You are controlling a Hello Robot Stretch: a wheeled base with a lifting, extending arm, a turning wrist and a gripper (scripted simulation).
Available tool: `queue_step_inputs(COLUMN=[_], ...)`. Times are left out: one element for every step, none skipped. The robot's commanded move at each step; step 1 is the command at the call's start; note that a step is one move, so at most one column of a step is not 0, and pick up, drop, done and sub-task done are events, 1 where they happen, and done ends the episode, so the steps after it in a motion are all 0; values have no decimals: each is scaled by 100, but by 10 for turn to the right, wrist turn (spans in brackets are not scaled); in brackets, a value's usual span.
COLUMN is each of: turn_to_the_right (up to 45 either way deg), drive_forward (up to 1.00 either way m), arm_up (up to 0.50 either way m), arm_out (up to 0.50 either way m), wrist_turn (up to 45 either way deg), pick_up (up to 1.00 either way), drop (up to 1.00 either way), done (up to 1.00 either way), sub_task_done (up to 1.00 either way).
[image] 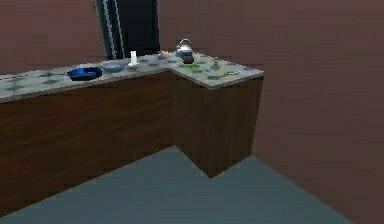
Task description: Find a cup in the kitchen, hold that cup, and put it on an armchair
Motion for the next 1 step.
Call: queue_step_inputs(turn_to_the_right=[0], drive_forward=[0], arm_up=[0], arm_out=[0], wrist_turn=[0], pick_up=[100], drop=[0], done=[0], sub_task_done=[0])
